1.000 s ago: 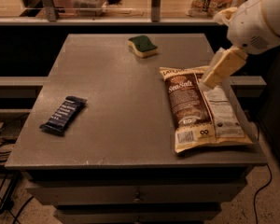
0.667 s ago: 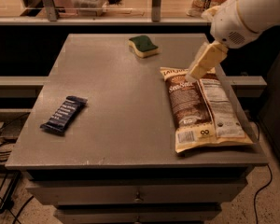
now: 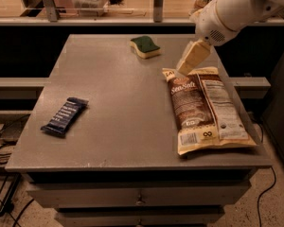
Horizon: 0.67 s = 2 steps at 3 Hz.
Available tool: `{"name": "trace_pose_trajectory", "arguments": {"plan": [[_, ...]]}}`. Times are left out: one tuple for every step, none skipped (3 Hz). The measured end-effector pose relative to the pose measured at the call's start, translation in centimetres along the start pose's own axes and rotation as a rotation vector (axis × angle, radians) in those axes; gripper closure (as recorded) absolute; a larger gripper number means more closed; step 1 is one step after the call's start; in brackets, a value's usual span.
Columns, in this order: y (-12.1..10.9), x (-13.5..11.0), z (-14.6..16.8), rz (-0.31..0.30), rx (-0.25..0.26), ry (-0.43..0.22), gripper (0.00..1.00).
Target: Pick sponge
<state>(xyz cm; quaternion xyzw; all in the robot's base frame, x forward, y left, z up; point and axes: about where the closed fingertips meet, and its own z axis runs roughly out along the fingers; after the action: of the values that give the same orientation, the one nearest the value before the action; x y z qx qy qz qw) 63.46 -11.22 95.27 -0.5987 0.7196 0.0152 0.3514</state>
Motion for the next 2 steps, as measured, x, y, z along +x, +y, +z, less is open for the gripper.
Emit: {"name": "trace_pose_trajectory", "arguments": {"plan": [[-0.2, -0.3, 0.9, 0.058, 0.011, -0.032, 0.00], [-2.0, -2.4, 3.8, 0.097, 0.029, -0.102, 0.00]]}}
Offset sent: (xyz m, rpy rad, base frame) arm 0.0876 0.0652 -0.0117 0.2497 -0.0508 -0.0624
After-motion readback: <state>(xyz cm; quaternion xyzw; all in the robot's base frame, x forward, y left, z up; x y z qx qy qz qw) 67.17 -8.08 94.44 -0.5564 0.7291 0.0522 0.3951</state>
